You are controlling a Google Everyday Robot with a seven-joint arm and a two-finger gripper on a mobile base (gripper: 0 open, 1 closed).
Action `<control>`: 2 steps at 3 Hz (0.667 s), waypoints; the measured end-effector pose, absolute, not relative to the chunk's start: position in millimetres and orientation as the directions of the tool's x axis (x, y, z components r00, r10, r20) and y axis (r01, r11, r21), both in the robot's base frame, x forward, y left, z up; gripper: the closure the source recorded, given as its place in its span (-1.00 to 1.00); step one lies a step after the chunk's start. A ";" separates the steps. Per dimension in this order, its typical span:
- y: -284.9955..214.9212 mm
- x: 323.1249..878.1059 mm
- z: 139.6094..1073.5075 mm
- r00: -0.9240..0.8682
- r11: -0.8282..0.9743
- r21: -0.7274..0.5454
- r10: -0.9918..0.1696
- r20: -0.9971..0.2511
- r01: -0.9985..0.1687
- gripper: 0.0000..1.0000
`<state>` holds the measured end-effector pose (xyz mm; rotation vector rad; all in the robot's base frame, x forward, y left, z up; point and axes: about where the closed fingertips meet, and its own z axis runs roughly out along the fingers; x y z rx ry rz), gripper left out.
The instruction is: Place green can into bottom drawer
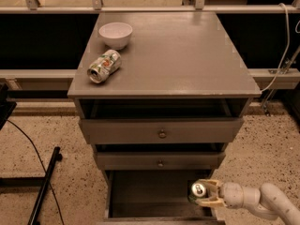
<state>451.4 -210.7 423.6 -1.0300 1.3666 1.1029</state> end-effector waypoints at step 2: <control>-203.4 454.0 330.6 -0.068 0.050 0.066 -0.025 -0.997 -0.997 1.00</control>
Offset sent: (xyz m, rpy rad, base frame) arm 0.0036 0.0059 -0.1384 -0.0168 -0.0256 0.2399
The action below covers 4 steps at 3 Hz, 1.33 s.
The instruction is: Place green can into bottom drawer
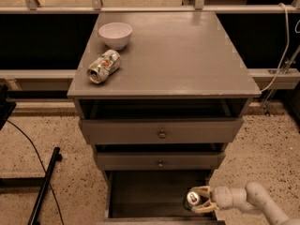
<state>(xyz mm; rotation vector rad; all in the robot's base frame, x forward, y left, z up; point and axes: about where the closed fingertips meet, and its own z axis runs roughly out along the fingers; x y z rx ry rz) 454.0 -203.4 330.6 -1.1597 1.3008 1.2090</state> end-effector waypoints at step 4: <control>-202.2 478.8 237.7 -0.122 0.029 0.120 -0.097 -0.988 -0.992 0.63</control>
Offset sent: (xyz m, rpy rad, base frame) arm 0.0283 -0.0049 -0.0960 -0.0625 0.0312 0.0507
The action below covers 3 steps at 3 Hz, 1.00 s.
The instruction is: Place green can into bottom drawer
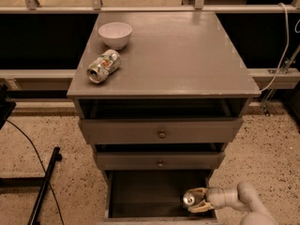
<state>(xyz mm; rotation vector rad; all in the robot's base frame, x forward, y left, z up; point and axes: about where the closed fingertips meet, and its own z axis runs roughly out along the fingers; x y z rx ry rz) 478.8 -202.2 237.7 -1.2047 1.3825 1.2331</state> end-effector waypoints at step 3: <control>-194.8 481.9 231.0 -0.129 0.038 0.126 -0.101 -0.987 -0.991 -0.77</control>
Offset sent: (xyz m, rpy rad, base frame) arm 0.0012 0.0024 -0.0024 -0.0025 0.0020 -0.0036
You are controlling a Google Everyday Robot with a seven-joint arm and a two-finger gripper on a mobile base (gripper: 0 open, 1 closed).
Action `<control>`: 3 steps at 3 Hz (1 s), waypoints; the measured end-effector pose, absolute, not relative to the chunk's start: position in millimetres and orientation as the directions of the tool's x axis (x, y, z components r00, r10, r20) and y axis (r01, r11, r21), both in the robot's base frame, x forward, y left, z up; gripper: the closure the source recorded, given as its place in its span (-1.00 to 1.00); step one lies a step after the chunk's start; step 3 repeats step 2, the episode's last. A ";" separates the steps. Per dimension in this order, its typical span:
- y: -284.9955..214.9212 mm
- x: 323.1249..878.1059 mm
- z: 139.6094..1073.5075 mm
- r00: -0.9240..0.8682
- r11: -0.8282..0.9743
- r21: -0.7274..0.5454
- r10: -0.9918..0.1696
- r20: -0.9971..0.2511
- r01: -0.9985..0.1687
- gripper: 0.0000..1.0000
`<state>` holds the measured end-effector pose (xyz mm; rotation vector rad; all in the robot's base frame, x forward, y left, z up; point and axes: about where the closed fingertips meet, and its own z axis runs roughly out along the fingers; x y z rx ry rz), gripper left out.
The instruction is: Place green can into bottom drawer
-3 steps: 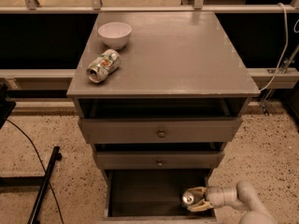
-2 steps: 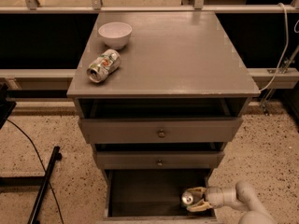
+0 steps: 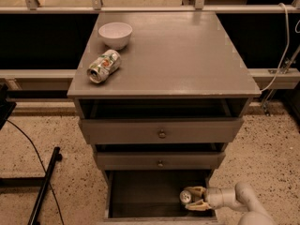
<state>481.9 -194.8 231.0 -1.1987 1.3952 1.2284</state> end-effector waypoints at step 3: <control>-192.8 482.5 229.5 -0.130 0.039 0.127 -0.102 -0.986 -0.991 -1.00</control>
Offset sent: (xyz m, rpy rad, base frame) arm 0.0006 0.0019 -0.0015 -0.0009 0.0016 -0.0013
